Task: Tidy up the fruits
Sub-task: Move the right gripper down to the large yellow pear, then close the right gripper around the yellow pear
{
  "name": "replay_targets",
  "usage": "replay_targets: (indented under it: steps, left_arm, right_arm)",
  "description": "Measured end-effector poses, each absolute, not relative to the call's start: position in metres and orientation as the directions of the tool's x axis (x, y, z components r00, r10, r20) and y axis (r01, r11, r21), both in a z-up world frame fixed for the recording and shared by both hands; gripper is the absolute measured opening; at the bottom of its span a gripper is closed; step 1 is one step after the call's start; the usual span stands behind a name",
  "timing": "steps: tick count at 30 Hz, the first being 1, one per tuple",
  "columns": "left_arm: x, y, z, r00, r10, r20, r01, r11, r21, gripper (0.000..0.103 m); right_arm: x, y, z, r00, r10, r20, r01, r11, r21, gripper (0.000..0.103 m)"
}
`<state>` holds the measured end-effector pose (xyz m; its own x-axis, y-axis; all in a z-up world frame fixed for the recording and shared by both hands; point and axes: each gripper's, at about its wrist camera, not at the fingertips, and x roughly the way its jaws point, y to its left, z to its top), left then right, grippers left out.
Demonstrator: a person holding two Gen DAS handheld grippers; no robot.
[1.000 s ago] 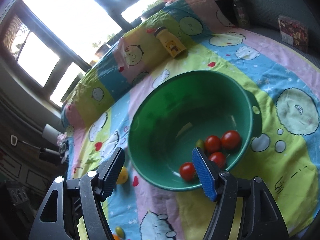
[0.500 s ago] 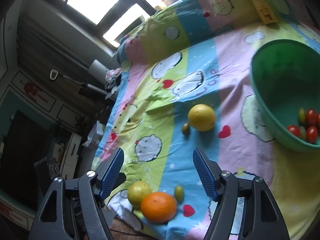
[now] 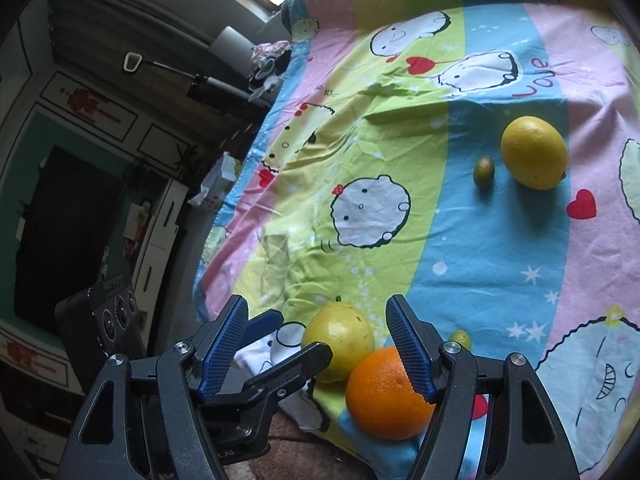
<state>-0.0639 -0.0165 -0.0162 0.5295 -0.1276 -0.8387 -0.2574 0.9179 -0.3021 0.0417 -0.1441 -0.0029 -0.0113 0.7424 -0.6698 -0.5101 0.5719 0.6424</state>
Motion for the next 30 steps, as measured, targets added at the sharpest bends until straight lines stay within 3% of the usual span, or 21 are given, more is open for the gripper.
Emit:
replay_targets:
  steps: [10, 14, 21, 30]
  left_arm:
    - [-0.064, -0.017, -0.030, 0.490, -0.164, -0.856, -0.275, 0.903, -0.330, 0.066]
    - [-0.064, -0.013, -0.032, 0.503, -0.220, -0.836, -0.263, 0.882, -0.391, 0.057]
    - [-0.062, -0.014, -0.029, 0.521, -0.210, -0.827, -0.266, 0.881, -0.391, 0.056]
    - [-0.034, -0.027, -0.012, 0.550, -0.202, -0.810, -0.198, 0.911, -0.362, 0.056]
  right_arm:
    - [0.039, -0.111, -0.025, -0.092, 0.678, -0.730, -0.571, 0.564, 0.596, 0.064]
    - [0.040, -0.101, -0.035, -0.129, 0.658, -0.742, -0.580, 0.557, 0.595, 0.064]
    - [0.042, -0.093, -0.044, -0.109, 0.626, -0.772, -0.585, 0.588, 0.559, 0.055]
    - [0.058, -0.115, -0.029, -0.001, 0.668, -0.744, -0.539, 0.626, 0.563, 0.054]
